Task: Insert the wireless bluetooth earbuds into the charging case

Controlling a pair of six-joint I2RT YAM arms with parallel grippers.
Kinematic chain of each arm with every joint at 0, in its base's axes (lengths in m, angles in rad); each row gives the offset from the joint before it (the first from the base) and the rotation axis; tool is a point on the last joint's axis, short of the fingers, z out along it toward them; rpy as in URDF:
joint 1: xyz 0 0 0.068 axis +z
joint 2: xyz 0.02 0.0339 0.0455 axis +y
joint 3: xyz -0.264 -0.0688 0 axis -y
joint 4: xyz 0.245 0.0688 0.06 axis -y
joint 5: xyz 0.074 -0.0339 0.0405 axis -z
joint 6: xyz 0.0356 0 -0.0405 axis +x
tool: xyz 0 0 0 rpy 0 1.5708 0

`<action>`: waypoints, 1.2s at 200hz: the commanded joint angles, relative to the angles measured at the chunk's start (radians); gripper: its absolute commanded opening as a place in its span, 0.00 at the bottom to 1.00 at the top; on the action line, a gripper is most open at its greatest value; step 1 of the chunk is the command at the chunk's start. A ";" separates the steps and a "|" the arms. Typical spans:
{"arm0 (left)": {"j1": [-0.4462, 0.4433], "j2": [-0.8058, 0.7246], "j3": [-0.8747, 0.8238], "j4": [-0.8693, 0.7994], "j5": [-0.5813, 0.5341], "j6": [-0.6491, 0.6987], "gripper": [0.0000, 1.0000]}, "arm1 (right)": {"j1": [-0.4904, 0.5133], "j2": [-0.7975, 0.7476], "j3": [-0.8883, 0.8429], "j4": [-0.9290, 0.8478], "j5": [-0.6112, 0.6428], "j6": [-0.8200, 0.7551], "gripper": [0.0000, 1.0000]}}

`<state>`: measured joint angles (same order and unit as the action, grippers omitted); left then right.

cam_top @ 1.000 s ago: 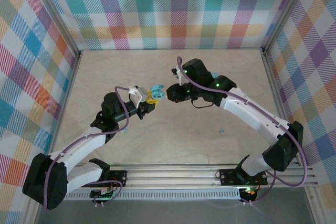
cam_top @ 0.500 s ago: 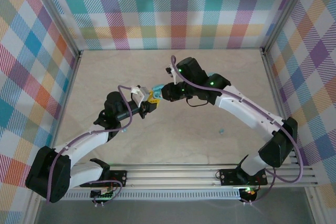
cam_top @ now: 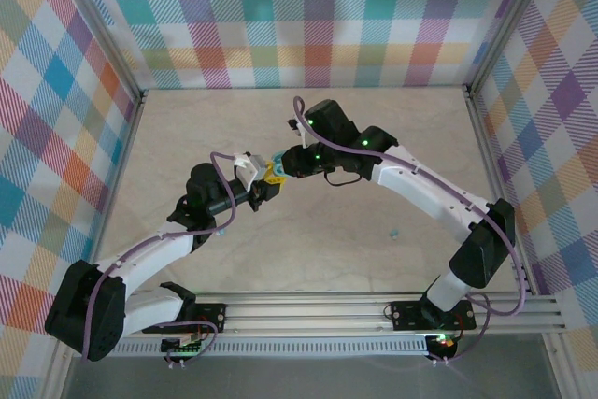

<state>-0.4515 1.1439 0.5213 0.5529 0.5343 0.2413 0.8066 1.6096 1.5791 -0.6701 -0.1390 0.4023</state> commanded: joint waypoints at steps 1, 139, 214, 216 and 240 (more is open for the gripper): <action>-0.013 0.004 0.029 0.038 0.020 0.017 0.03 | 0.008 0.025 0.035 -0.009 0.001 -0.019 0.22; -0.024 -0.003 0.031 0.024 0.011 0.021 0.03 | 0.017 0.060 0.037 -0.008 -0.024 -0.029 0.30; -0.024 0.007 0.034 0.022 0.010 0.022 0.03 | 0.017 0.027 0.039 -0.011 -0.027 -0.026 0.37; -0.024 0.007 0.034 0.022 0.009 0.021 0.03 | 0.017 0.025 0.039 -0.012 -0.027 -0.026 0.37; -0.024 0.003 0.036 0.011 0.002 0.018 0.03 | 0.016 -0.012 0.039 -0.006 -0.003 -0.025 0.38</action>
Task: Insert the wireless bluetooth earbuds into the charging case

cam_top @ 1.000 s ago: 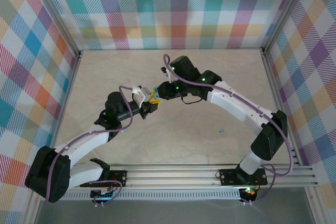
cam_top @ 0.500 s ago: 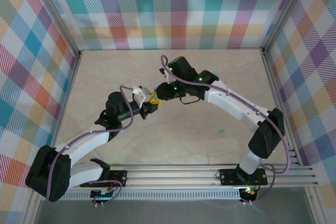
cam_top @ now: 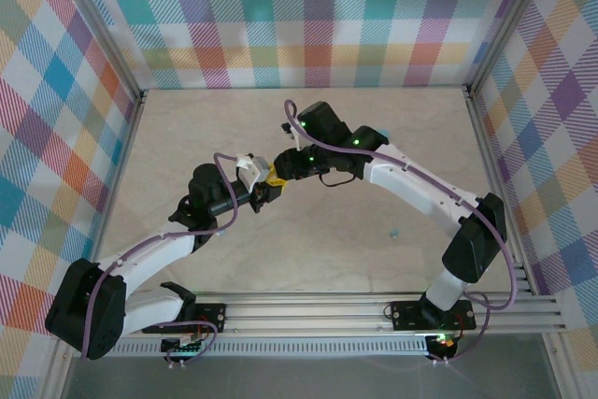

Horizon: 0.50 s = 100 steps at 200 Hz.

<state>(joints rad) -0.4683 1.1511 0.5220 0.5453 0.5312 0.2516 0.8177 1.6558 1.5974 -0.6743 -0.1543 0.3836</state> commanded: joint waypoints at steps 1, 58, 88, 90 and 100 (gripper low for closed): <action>-0.007 -0.004 0.035 0.017 0.004 0.008 0.03 | 0.005 -0.059 0.020 -0.002 0.013 -0.006 0.38; -0.007 -0.034 0.032 -0.039 -0.024 -0.007 0.03 | 0.006 -0.127 0.006 0.037 0.026 -0.001 0.39; -0.007 -0.050 0.036 -0.078 -0.033 -0.017 0.03 | 0.004 -0.170 -0.009 0.068 0.086 0.002 0.40; -0.007 -0.051 0.036 -0.081 -0.032 -0.018 0.03 | 0.004 -0.173 -0.010 0.069 0.092 0.002 0.41; -0.007 -0.057 0.032 -0.082 -0.030 -0.024 0.03 | -0.001 -0.184 -0.017 0.078 0.121 -0.005 0.42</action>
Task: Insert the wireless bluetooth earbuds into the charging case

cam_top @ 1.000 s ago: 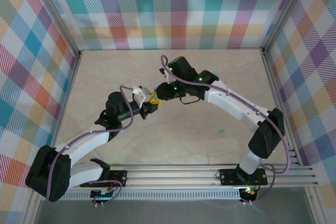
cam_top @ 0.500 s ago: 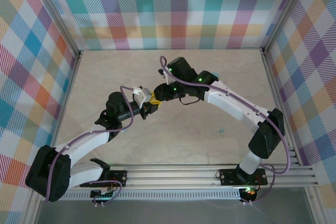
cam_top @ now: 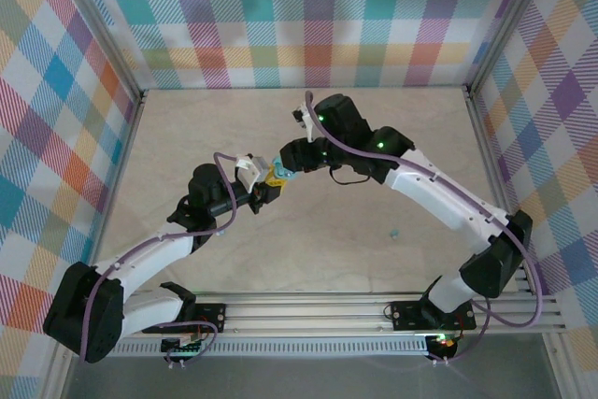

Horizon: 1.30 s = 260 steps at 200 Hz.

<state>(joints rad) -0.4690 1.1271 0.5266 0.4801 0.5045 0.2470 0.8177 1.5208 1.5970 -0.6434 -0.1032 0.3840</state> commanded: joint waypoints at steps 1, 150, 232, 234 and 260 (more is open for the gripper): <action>-0.007 -0.033 0.027 -0.017 -0.003 -0.020 0.03 | -0.001 -0.050 -0.016 0.048 0.073 -0.006 0.42; -0.006 -0.110 0.018 -0.056 0.029 -0.024 0.03 | -0.083 0.187 0.163 -0.022 -0.194 0.010 0.44; -0.007 -0.102 0.054 -0.064 0.026 -0.016 0.03 | -0.083 0.179 0.104 -0.021 -0.210 0.016 0.44; -0.007 -0.102 0.055 -0.064 0.026 -0.017 0.03 | -0.083 0.179 0.103 -0.021 -0.210 0.016 0.44; -0.007 -0.095 0.059 -0.067 0.023 -0.013 0.03 | -0.084 0.171 0.091 -0.019 -0.210 0.018 0.44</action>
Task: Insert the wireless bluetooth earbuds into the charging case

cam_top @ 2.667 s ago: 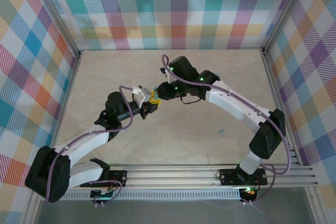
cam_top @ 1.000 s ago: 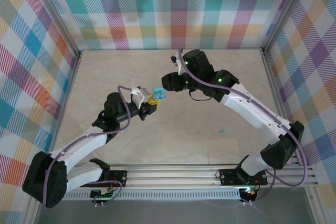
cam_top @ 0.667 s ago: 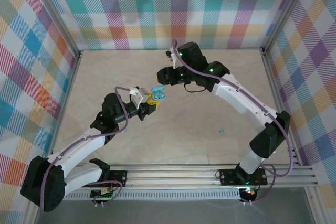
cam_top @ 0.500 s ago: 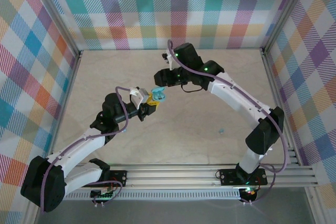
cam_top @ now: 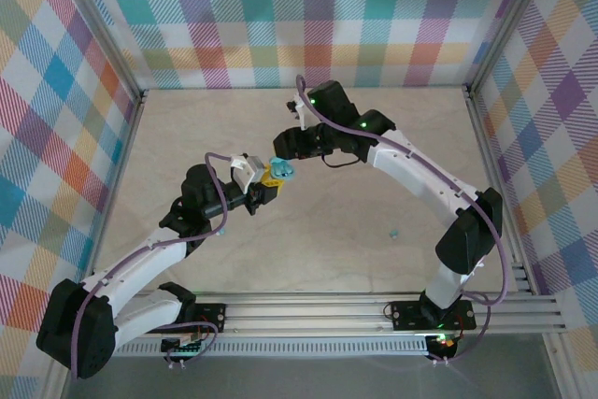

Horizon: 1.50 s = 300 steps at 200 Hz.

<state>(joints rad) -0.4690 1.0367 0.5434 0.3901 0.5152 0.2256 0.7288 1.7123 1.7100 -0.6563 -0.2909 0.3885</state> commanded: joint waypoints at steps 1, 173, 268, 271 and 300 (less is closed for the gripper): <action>-0.007 -0.005 0.043 0.023 0.013 0.008 0.03 | 0.005 -0.020 -0.022 -0.005 -0.022 0.013 0.44; 0.013 0.003 0.060 0.084 -0.031 -0.143 0.03 | -0.139 -0.250 -0.363 0.341 -0.193 0.243 0.57; 0.013 0.021 0.119 0.116 0.035 -0.229 0.03 | -0.158 -0.200 -0.474 0.625 -0.463 0.473 0.58; 0.013 0.020 0.121 0.117 0.037 -0.231 0.03 | -0.158 -0.198 -0.476 0.633 -0.468 0.480 0.58; 0.014 0.020 0.125 0.134 0.043 -0.251 0.03 | -0.158 -0.191 -0.498 0.700 -0.504 0.534 0.58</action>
<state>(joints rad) -0.4622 1.0557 0.6277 0.4637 0.5308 0.0067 0.5652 1.5082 1.2373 -0.0734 -0.7204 0.8436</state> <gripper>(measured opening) 0.299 0.583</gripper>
